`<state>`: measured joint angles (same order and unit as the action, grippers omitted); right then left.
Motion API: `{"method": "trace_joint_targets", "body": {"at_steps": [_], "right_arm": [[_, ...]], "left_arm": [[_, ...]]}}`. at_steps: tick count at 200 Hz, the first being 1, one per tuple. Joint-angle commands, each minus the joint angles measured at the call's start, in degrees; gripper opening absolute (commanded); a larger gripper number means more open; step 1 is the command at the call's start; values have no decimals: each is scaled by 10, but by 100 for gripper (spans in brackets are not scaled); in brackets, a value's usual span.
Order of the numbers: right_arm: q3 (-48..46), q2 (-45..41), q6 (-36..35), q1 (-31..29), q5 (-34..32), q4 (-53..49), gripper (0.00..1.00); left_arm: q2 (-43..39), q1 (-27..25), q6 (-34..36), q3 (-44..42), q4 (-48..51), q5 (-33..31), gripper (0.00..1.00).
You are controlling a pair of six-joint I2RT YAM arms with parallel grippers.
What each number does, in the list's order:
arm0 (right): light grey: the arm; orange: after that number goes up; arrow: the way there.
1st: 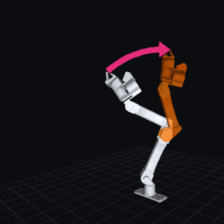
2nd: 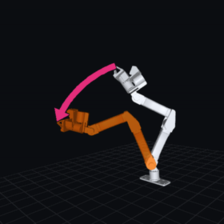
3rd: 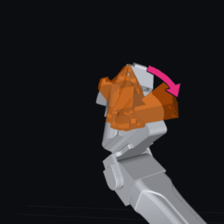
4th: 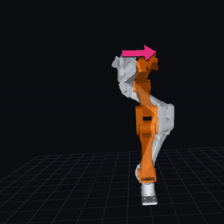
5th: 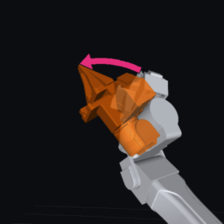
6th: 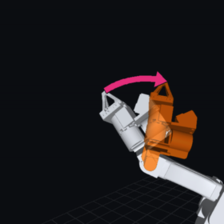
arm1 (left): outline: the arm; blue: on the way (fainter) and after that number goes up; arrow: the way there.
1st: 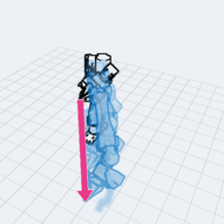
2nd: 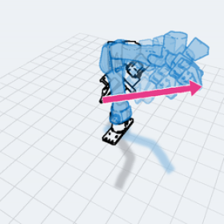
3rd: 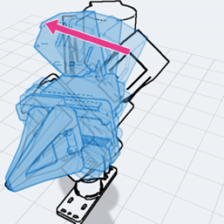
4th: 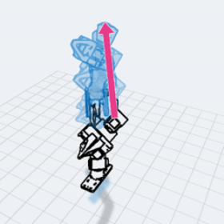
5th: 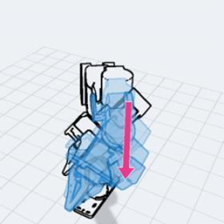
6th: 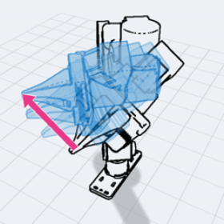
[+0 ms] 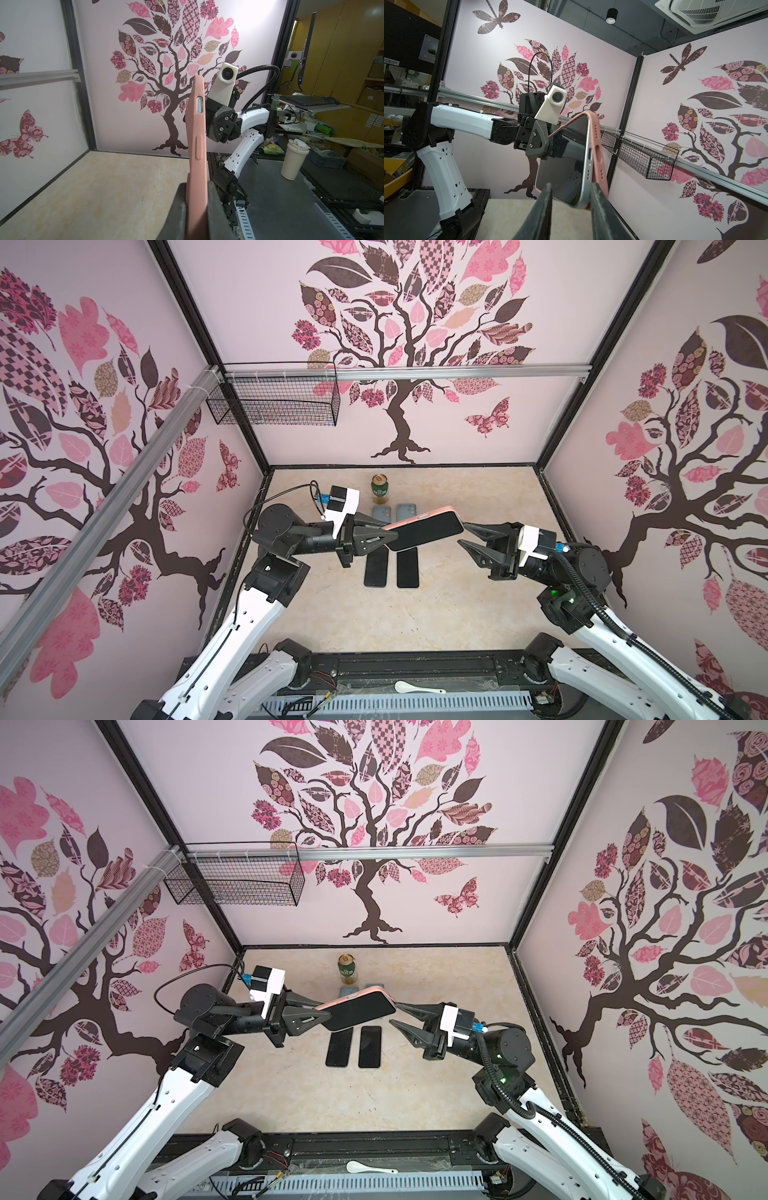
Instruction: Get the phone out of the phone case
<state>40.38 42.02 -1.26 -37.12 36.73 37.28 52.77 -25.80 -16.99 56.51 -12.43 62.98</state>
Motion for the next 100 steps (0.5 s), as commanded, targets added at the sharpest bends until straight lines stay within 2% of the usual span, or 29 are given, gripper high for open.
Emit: {"method": "trace_joint_targets", "body": {"at_steps": [1,63,80,100], "right_arm": [[22,21,7,-17,36,-30,34],[30,38,16,-38,45,-13,33],[25,45,65,-43,63,51,33],[19,66,139,-60,51,158,33]], "left_arm": [[3,-12,-5,14,-28,31,0],[2,-14,2,13,-18,24,0],[0,-14,-15,1,-41,0,0],[-2,-16,-74,-27,-126,-41,0]]}}
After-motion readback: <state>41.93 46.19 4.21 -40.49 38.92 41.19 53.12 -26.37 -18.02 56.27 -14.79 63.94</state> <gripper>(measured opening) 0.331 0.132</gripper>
